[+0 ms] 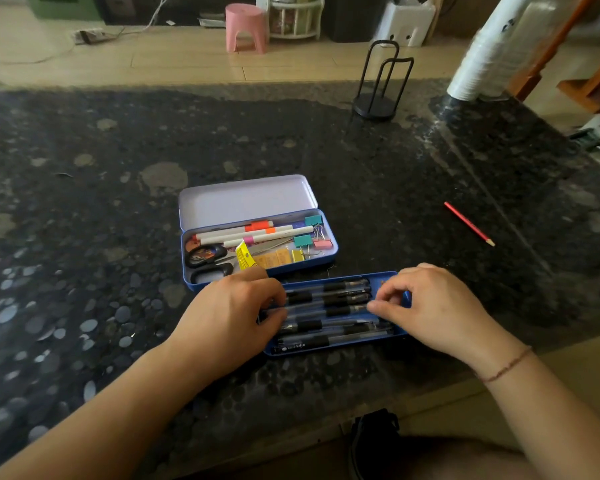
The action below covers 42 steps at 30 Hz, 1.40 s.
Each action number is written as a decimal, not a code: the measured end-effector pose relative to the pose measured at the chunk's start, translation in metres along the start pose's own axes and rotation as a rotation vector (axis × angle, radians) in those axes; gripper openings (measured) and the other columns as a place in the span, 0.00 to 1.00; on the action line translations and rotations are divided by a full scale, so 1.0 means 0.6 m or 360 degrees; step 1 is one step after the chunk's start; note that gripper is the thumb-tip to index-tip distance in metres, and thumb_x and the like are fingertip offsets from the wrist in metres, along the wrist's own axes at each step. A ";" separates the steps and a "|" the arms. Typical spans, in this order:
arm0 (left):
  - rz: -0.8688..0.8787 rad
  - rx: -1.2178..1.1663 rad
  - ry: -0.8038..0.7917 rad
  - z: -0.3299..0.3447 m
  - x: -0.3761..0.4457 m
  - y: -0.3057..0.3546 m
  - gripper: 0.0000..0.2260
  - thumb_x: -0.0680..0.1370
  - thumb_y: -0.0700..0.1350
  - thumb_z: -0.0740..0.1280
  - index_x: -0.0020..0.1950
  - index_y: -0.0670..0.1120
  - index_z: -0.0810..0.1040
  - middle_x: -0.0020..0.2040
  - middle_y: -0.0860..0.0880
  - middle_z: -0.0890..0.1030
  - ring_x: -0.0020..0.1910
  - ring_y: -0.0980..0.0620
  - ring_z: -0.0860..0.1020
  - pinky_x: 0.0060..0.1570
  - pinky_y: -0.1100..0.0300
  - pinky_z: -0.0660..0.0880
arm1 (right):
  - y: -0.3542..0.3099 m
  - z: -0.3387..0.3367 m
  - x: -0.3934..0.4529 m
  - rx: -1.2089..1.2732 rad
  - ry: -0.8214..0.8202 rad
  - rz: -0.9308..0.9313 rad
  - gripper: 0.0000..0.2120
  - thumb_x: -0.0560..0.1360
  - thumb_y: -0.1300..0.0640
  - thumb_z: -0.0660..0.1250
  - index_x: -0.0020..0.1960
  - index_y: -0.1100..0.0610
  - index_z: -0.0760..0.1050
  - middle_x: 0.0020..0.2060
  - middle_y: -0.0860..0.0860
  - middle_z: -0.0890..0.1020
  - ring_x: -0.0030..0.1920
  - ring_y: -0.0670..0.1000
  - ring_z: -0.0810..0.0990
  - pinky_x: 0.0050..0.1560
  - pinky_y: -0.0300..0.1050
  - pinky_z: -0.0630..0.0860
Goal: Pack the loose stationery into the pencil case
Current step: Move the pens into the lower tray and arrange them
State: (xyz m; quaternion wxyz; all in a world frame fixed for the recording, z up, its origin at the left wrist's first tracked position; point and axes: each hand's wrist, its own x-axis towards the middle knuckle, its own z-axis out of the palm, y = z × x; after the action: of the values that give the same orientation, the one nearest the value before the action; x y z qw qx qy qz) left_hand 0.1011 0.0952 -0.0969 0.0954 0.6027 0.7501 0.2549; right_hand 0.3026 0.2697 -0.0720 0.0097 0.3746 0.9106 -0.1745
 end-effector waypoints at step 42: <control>0.0150 -0.0021 -0.0143 -0.011 0.006 0.002 0.06 0.73 0.49 0.71 0.48 0.51 0.82 0.44 0.55 0.79 0.42 0.57 0.77 0.43 0.56 0.78 | -0.054 0.030 -0.007 -0.0059 0.0210 -0.0455 0.06 0.73 0.48 0.68 0.48 0.44 0.82 0.42 0.39 0.80 0.47 0.45 0.72 0.47 0.47 0.72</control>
State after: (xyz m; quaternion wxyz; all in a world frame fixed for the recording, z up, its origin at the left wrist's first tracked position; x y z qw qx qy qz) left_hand 0.0981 0.0971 -0.0901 0.1209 0.6474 0.7142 0.2368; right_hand 0.2818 0.2397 -0.0779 -0.0681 0.2516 0.9563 -0.1323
